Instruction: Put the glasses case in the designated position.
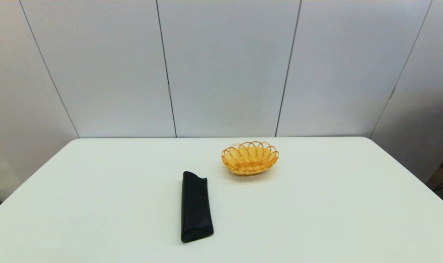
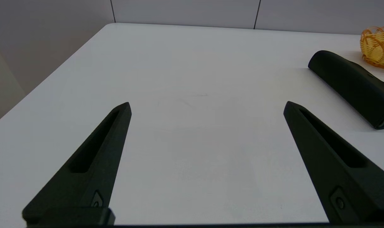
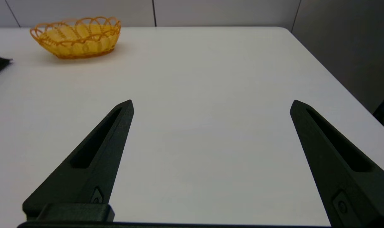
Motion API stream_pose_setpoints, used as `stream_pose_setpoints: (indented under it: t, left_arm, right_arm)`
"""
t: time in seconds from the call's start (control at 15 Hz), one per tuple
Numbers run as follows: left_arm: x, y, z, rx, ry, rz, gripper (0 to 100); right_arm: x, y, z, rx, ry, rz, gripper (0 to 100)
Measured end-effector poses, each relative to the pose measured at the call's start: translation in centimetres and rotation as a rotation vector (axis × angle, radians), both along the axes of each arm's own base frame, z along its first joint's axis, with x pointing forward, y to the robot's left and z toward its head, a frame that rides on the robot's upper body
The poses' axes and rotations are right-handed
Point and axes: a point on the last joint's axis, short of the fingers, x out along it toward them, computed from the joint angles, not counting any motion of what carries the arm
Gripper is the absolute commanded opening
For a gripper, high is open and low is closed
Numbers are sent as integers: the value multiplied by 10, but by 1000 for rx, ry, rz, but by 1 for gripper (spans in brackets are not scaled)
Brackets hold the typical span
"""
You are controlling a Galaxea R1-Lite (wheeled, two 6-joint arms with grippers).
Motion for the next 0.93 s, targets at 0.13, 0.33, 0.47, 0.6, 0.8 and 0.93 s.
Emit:
stream_pose_setpoints:
  t: [0.13, 0.33, 0.47, 0.6, 0.8, 0.93]
  left_arm:
    - [0, 0, 0, 0, 0, 0, 100]
    - [0, 0, 0, 0, 0, 0, 100]
    - [0, 0, 0, 0, 0, 0, 100]
    - [0, 0, 0, 0, 0, 0, 100]
    - [0, 0, 0, 0, 0, 0, 100]
    - [0, 0, 0, 0, 0, 0, 100]
  right_arm:
    - [0, 0, 6, -32, 1, 12, 100]
    - [7, 2, 21, -57, 36, 104, 100]
    - [19, 4, 34, -62, 67, 199, 100]
    - [36, 6, 47, -62, 101, 311, 100]
    - [63, 15, 69, -65, 142, 500, 100]
    - [80, 23, 81, -76, 176, 579, 100]
